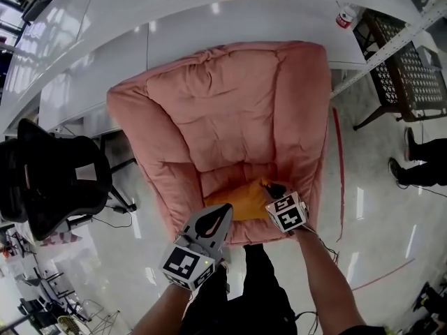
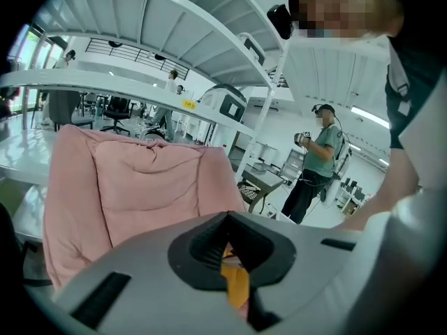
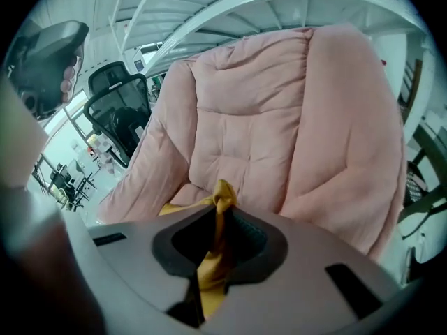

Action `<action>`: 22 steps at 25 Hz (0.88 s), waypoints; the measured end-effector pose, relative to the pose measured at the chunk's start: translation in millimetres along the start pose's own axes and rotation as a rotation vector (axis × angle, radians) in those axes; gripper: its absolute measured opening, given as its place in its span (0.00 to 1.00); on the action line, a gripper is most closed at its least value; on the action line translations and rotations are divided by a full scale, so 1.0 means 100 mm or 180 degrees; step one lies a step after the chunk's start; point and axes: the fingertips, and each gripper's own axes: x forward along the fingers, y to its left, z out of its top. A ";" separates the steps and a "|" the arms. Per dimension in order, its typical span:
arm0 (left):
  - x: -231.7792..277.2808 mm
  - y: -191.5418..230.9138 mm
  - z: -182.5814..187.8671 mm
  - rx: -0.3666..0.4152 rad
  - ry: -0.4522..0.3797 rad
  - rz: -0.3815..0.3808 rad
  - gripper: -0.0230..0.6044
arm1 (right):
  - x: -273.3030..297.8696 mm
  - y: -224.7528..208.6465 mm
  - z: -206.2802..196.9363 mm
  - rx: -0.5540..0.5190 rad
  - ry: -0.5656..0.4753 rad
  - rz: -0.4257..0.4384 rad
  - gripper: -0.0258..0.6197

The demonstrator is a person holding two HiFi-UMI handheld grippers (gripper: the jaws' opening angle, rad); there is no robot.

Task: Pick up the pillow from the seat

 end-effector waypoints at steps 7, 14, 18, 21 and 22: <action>-0.33 0.02 0.00 0.0033 -0.0208 0.0052 0.04 | -0.33 0.37 0.04 0.0069 -0.0038 -0.0114 0.09; -0.70 0.05 0.04 0.0026 -0.0326 0.0100 0.04 | -0.72 0.66 0.33 0.0076 -0.0356 -0.0258 0.08; -0.94 0.02 0.10 0.0021 -0.0426 0.0097 0.05 | -1.06 0.84 0.52 -0.0002 -0.0514 -0.0399 0.08; -1.13 0.00 0.21 0.0078 -0.0528 0.0083 0.05 | -1.35 0.94 0.68 -0.0084 -0.0602 -0.0524 0.08; -1.21 0.00 0.26 0.0093 -0.0558 0.0087 0.05 | -1.46 0.97 0.74 -0.0093 -0.0629 -0.0562 0.08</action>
